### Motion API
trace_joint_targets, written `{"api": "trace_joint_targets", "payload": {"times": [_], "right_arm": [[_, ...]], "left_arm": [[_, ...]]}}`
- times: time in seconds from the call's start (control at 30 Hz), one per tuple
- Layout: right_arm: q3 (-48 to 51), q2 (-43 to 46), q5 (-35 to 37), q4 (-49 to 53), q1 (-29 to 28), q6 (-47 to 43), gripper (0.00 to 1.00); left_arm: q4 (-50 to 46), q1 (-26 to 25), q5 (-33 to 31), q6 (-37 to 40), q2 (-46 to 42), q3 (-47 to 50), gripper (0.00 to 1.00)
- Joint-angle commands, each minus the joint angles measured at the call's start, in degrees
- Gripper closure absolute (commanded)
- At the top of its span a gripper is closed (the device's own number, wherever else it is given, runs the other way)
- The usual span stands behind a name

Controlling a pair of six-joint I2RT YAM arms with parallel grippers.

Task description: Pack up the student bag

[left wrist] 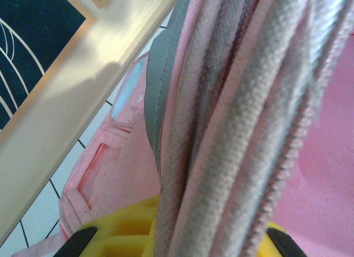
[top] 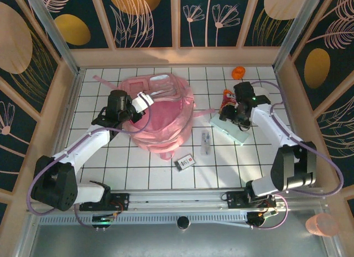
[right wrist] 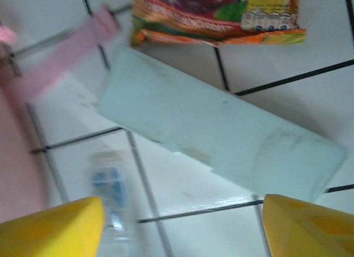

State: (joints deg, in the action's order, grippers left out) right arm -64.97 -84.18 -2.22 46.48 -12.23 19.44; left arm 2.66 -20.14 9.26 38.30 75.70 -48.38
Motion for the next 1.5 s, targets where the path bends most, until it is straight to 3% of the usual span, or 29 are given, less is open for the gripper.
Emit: {"api": "trace_joint_targets", "payload": {"times": [0.0,0.23,0.5,0.83,1.1,1.47], "right_arm": [[-0.86,-2.07,-0.85,1.36,0.11,-13.58,0.01],[-1.02,-5.76,1.19,-2.86,0.02,-25.61,0.01],[-1.50,-11.96,2.92,-1.34,-1.43,-33.20,0.01],[-3.80,-21.11,7.86,-2.79,-0.33,-35.86,0.01],[-7.52,-25.91,4.91,-2.29,0.00,-36.60,0.03],[-13.39,-24.24,9.21,3.38,0.23,-34.25,0.27]], "left_arm": [[1.91,0.20,3.33,-1.38,-0.46,-1.29,1.00],[3.00,0.19,3.79,-2.31,-0.57,-0.41,1.00],[3.75,0.19,4.94,-3.87,-0.14,-0.58,1.00],[4.02,0.19,5.64,-4.34,0.15,-0.66,1.00],[3.94,0.17,5.68,-4.30,0.08,-0.53,1.00],[4.29,0.19,6.65,-4.64,1.00,-1.10,1.00]]}}
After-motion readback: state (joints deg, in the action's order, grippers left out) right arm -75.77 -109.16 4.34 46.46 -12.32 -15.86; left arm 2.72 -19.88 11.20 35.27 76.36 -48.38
